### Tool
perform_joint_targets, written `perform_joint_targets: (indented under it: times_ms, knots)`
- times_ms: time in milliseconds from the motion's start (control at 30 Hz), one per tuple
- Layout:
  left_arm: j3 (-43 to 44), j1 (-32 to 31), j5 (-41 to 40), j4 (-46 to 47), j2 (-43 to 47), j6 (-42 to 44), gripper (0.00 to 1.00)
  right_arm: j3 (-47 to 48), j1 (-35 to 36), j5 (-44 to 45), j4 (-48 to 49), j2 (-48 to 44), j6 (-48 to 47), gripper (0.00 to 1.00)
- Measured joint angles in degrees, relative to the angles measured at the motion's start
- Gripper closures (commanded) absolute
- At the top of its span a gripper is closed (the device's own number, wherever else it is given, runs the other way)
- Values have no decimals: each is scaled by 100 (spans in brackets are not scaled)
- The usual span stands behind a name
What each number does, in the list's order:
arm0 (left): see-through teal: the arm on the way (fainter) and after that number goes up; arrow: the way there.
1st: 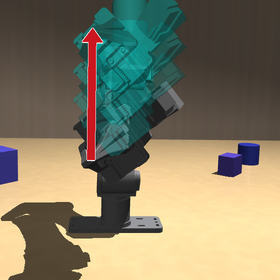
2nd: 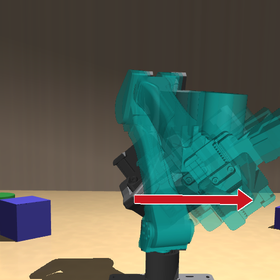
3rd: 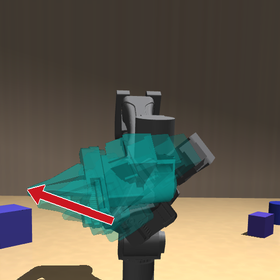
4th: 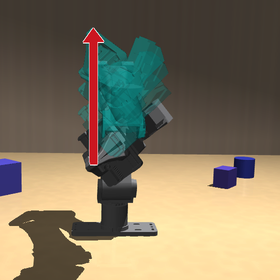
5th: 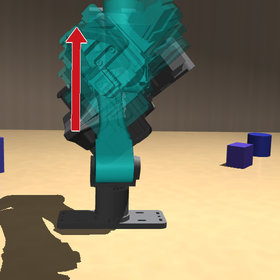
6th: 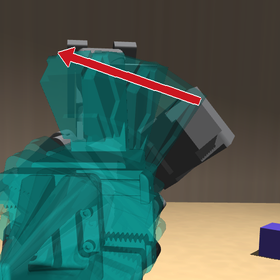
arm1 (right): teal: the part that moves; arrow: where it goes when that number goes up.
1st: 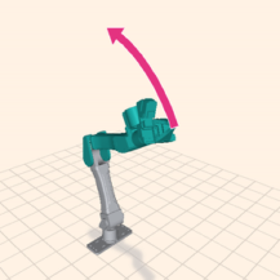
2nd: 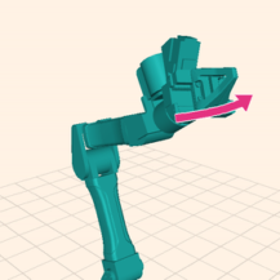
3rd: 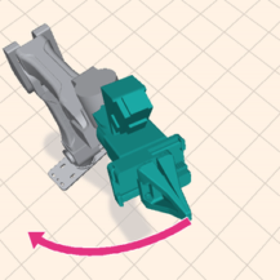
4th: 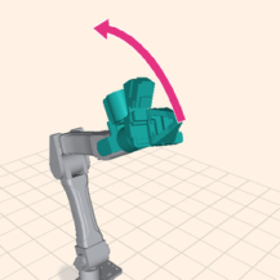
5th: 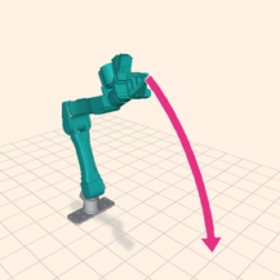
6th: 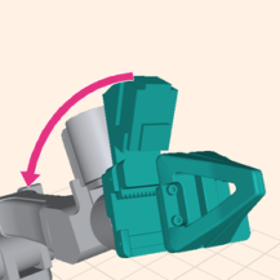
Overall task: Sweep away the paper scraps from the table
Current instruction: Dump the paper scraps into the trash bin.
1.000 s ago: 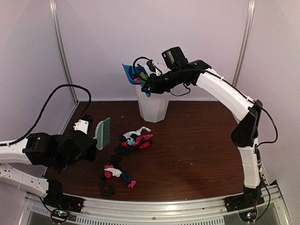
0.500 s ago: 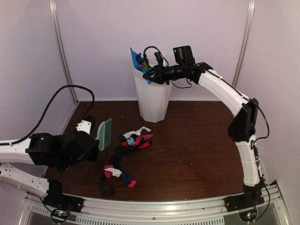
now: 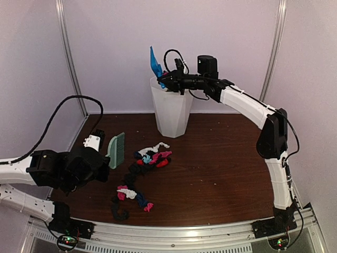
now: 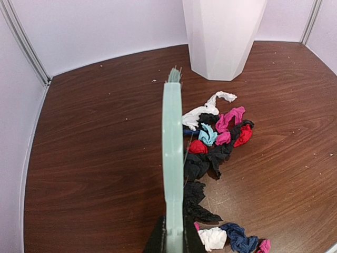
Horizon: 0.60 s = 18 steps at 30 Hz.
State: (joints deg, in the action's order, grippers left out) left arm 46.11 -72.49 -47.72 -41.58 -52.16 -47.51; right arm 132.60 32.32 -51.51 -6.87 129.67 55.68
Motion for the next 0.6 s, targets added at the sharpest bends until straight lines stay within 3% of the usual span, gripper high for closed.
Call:
perform_joint_targets:
  times_ms: [333,600]
  knots:
    - [-70,0,2,0,87,0,100,-385,-33,-168,1849,-2,1659,100]
    - [-74,0,22,0,87,2,100,-385,-33,-267,2503,-24,2315,100]
